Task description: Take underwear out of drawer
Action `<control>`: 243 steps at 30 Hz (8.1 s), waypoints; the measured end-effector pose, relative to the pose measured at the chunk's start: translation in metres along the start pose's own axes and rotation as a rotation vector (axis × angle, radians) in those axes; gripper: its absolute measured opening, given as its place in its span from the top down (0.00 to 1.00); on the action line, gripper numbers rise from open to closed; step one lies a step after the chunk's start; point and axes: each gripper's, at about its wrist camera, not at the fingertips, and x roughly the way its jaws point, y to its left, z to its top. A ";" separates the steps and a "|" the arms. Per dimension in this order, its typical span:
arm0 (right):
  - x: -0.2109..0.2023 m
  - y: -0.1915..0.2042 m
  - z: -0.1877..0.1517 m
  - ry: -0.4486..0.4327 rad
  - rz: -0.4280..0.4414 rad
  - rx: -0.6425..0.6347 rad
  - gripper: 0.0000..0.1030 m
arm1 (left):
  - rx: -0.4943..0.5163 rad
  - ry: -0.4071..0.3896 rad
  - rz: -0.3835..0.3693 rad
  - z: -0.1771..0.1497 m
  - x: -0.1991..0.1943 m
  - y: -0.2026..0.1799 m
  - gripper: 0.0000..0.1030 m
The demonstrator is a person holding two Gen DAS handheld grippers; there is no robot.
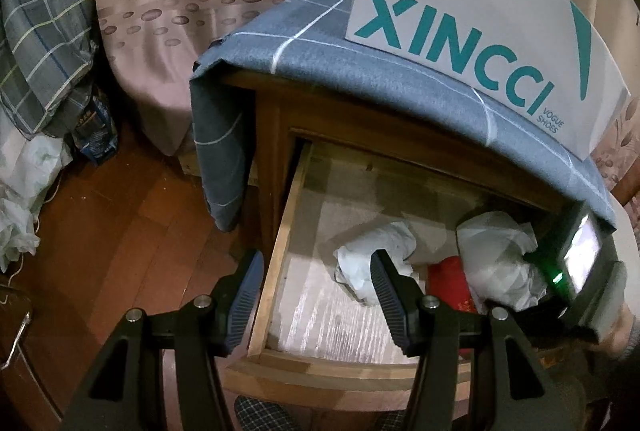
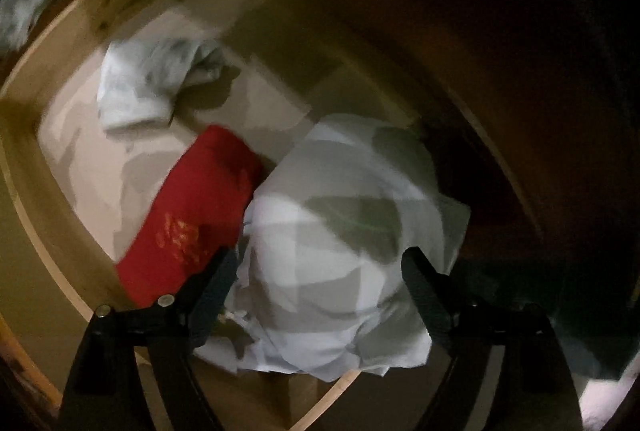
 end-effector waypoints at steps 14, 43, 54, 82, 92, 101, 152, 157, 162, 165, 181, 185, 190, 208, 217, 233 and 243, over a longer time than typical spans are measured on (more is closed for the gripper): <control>0.042 0.013 0.018 0.117 0.053 -0.142 0.58 | -0.010 0.010 0.002 0.000 0.004 0.001 0.45; -0.096 -0.011 -0.010 -0.177 0.182 0.336 0.89 | -0.003 -0.005 0.039 -0.002 0.001 0.001 0.45; -0.157 -0.022 -0.034 -0.276 0.239 0.396 0.89 | 0.004 -0.006 0.043 -0.003 0.001 0.000 0.45; -0.279 -0.029 -0.046 -0.496 0.255 0.448 0.89 | 0.046 -0.029 0.086 -0.006 -0.002 -0.005 0.45; -0.330 -0.083 -0.018 -0.619 0.203 0.528 0.89 | 0.048 -0.032 0.082 -0.005 -0.003 -0.005 0.45; -0.386 -0.153 0.038 -0.754 0.098 0.630 0.89 | 0.047 -0.030 0.081 -0.004 -0.003 -0.005 0.45; -0.260 -0.151 0.093 -0.468 0.053 0.607 0.60 | 0.064 -0.038 0.084 -0.007 -0.002 -0.012 0.45; -0.277 -0.139 0.070 -0.487 0.080 0.577 0.56 | 0.069 -0.036 0.092 -0.008 -0.002 -0.013 0.45; -0.288 -0.114 0.044 -0.487 0.115 0.526 0.55 | 0.073 -0.035 0.099 -0.008 -0.001 -0.013 0.45; -0.286 -0.095 0.030 -0.477 0.145 0.491 0.54 | 0.073 -0.034 0.100 -0.008 -0.002 -0.013 0.45; -0.163 0.009 0.011 -0.191 0.284 0.339 0.49 | 0.071 -0.028 0.100 -0.009 -0.001 -0.013 0.44; -0.124 0.025 0.021 -0.097 0.310 0.312 0.47 | 0.061 -0.027 0.094 -0.008 -0.002 -0.011 0.45; -0.082 0.045 0.032 -0.008 0.297 0.254 0.41 | 0.054 -0.020 0.086 -0.007 -0.001 -0.007 0.45; 0.003 0.060 0.061 0.268 0.307 0.187 0.35 | 0.053 -0.012 0.072 -0.007 0.003 -0.007 0.45; 0.018 0.055 0.058 0.318 0.319 0.200 0.36 | 0.055 -0.008 0.071 -0.008 0.004 -0.009 0.45; -0.011 0.032 0.022 0.157 0.291 0.311 0.68 | 0.065 0.001 0.076 -0.008 0.006 -0.012 0.45; -0.065 -0.006 -0.027 -0.027 0.225 0.465 0.68 | 0.097 0.019 0.086 -0.010 0.010 -0.019 0.45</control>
